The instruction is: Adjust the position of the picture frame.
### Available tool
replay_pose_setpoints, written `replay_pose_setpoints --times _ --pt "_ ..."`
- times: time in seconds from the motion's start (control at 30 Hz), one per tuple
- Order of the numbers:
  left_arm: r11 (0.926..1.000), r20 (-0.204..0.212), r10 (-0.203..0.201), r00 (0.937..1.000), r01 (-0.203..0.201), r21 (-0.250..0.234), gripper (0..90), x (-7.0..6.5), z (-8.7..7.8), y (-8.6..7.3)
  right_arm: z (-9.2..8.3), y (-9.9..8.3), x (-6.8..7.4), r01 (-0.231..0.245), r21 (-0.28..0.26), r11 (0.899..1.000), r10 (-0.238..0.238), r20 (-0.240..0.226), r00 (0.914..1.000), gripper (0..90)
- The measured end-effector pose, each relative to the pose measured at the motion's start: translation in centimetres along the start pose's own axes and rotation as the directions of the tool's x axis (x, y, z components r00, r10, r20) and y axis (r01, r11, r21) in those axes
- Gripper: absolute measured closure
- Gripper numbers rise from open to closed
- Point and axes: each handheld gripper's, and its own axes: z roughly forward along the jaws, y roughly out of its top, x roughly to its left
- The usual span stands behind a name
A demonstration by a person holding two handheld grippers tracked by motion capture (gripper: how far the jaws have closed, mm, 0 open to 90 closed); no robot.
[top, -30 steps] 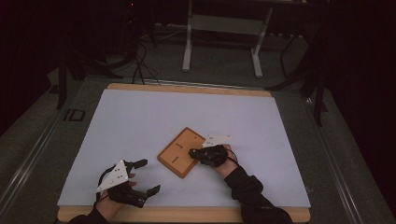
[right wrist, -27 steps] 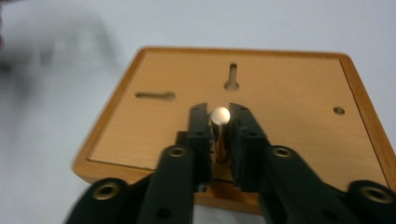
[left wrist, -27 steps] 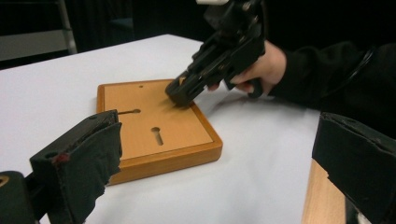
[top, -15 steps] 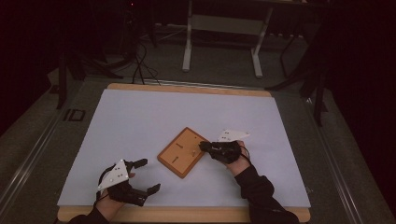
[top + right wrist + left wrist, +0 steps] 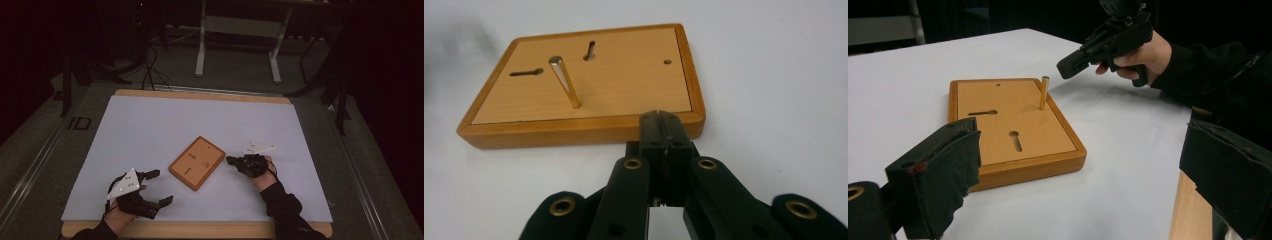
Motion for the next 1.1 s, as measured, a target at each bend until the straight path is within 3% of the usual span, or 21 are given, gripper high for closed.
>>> replay_pose_setpoints --times 0.07,0.13,0.2,0.27,0.33,0.37,0.4,0.47,0.57,0.67,0.73,0.8,0.83,0.87,1.0,1.07,1.1 --pt "0.9976 -0.001 -0.018 0.9998 0.018 0.066 5.6 0.3 0.3 0.0 -0.2 0.0 0.0 -0.006 -0.013 1.0 0.006 -0.012 0.9999 90.0" --pt "0.9948 -0.018 -0.001 0.9998 0.003 0.102 9.6 0.6 0.4 0.1 -0.5 0.1 0.2 -0.003 -0.028 1.0 0.002 -0.015 0.9999 90.0" --pt "0.9893 -0.04 -0.007 0.9992 0.013 0.145 17.3 1.2 0.9 0.2 -1.1 0.2 0.3 -0.003 -0.05 0.999 0.002 -0.018 0.9998 90.0" --pt "0.9862 -0.083 -0.001 0.9966 0.015 0.165 33.3 1.8 1.2 0.3 -1.6 0.2 0.4 0.002 -0.072 0.997 -0.003 -0.011 0.9999 90.0" --pt "0.9807 -0.137 0.001 0.9906 0.026 0.194 42.1 2.5 1.6 0.4 -2.1 0.2 0.5 0.001 -0.085 0.996 -0.002 -0.003 1.0 90.0" --pt "0.9807 -0.137 0.001 0.9906 0.026 0.194 48.4 2.5 1.6 0.4 -2.1 0.2 0.5 0.001 -0.085 0.996 -0.002 -0.003 1.0 90.0" --pt "0.9749 -0.171 -0.005 0.9853 0.043 0.219 48.4 3.2 2.0 0.5 -2.4 0.1 0.5 -0.001 -0.09 0.996 0.0 -0.004 1.0 90.0" --pt "0.969 -0.209 -0.008 0.9778 0.059 0.24 58.7 3.8 2.4 0.5 -2.8 0.0 0.6 0.002 -0.099 0.995 -0.002 0.002 1.0 90.0" --pt "0.9538 -0.247 0.012 0.969 0.063 0.294 69.6 4.8 3.1 0.5 -3.0 -0.4 0.7 0.021 -0.091 0.996 -0.02 0.013 0.9997 88.7" --pt "0.9447 -0.266 0.024 0.9638 0.065 0.321 78.4 5.3 3.8 0.6 -3.0 -0.6 0.5 0.006 -0.099 0.995 -0.006 0.002 1.0 77.6" --pt "0.9398 -0.263 0.019 0.9647 0.072 0.334 81.7 5.7 4.2 0.6 -3.0 -0.7 0.5 -0.01 -0.114 0.993 0.009 -0.006 0.9999 71.7" --pt "0.9398 -0.263 0.019 0.9647 0.072 0.334 85.3 5.7 4.2 0.6 -3.0 -0.7 0.5 -0.016 -0.123 0.992 0.015 -0.009 0.9998 71.7" --pt "0.9309 -0.254 0.03 0.9667 0.066 0.359 89.1 6.1 4.9 0.5 -3.0 -0.8 0.4 -0.02 -0.132 0.991 0.019 -0.006 0.9998 57.9" --pt "0.9267 -0.257 0.039 0.9656 0.061 0.371 89.2 6.2 5.1 0.5 -3.0 -0.8 0.4 -0.028 -0.138 0.99 0.027 -0.01 0.9996 53.7" --pt "0.9237 -0.243 0.048 0.9688 0.05 0.38 89.7 6.4 5.7 0.5 -2.9 -0.9 0.1 -0.057 -0.14 0.988 0.055 -0.02 0.9983 33.7" --pt "0.9235 -0.243 0.045 0.969 0.053 0.38 89.8 6.5 5.8 0.5 -2.8 -1.0 0.0 -0.074 -0.137 0.988 0.069 -0.041 0.9968 28.4" --pt "0.9195 -0.241 0.053 0.9691 0.046 0.39 89.8 6.6 5.9 0.5 -2.8 -1.0 0.0 -0.084 -0.142 0.986 0.077 -0.051 0.9957 26.4"
